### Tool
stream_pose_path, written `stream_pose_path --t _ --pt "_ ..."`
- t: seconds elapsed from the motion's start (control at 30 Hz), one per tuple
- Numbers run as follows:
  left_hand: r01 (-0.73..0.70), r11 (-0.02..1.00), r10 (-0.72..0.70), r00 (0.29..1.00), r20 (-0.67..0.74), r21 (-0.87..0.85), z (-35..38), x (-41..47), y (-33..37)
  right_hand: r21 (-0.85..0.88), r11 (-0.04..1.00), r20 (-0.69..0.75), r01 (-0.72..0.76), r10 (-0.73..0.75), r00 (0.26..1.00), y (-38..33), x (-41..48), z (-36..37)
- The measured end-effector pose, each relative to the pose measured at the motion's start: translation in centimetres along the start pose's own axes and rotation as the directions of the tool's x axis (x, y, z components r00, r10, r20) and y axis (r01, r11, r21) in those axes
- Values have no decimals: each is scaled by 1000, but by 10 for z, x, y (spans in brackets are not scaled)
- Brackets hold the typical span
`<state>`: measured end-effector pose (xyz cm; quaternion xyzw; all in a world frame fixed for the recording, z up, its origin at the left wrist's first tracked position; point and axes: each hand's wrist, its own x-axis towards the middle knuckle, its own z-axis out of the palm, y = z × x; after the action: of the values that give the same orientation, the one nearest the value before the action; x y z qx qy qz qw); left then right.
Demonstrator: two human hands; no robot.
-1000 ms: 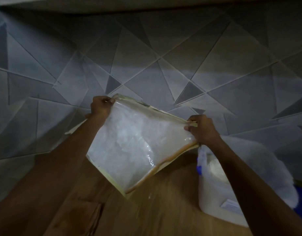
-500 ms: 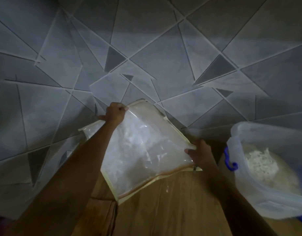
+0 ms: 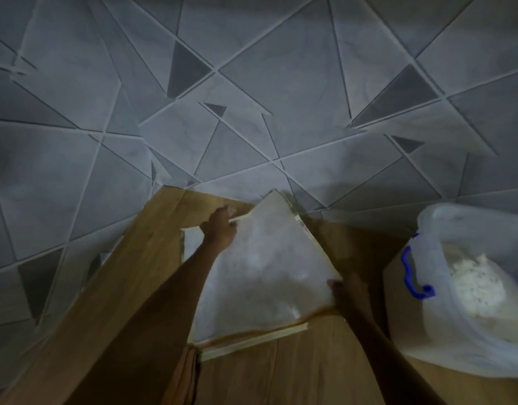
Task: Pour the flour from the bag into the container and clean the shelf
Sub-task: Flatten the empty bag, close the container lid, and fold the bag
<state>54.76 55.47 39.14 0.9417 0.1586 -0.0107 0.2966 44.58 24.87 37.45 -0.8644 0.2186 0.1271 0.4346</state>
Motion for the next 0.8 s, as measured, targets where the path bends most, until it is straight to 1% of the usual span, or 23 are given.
stream_pose_path --t 0.07,0.13,0.2,0.23,0.27,0.33,0.37,0.43,0.53,0.6,0.67,0.73,0.8 --pt "19 997 -15 998 65 -76 20 -19 -14 -8 999 -41 38 -38 998 10 -2 3" --pt "26 993 -14 994 105 -115 36 -39 -30 18 999 -69 50 -49 996 20 -5 6" --pt "13 992 1 993 118 -122 49 -61 -43 71 997 -87 33 -27 996 29 -4 8" --pt "-16 994 28 994 101 -111 53 -72 -49 94 995 -85 17 -9 996 32 -3 8" --pt "-52 995 58 996 74 -82 56 -84 -55 111 994 -79 -3 12 997 34 -5 6" --pt "-119 992 117 992 36 43 58 -104 -64 114 993 -74 -34 43 996 37 -6 6" --pt "-146 981 141 989 46 125 59 -113 -67 103 994 -83 -33 42 996 41 -8 5" --pt "-168 956 143 982 120 240 61 -125 -73 67 998 -97 -5 11 995 46 -8 5" --pt "-181 949 146 978 146 257 63 -130 -79 -35 999 -108 -22 18 994 45 -9 4" --pt "-167 968 145 982 123 186 64 -134 -76 -142 989 -138 -38 18 990 43 -11 3" --pt "-114 994 113 992 63 -1 64 -142 -67 -242 970 -181 -14 -31 983 43 -15 3" --pt "-75 981 75 997 -3 -178 61 -157 -52 -288 956 -216 47 -112 970 48 -23 0" --pt "-89 958 76 995 -56 -271 57 -174 -35 -292 946 -229 140 -211 950 49 -34 -4"
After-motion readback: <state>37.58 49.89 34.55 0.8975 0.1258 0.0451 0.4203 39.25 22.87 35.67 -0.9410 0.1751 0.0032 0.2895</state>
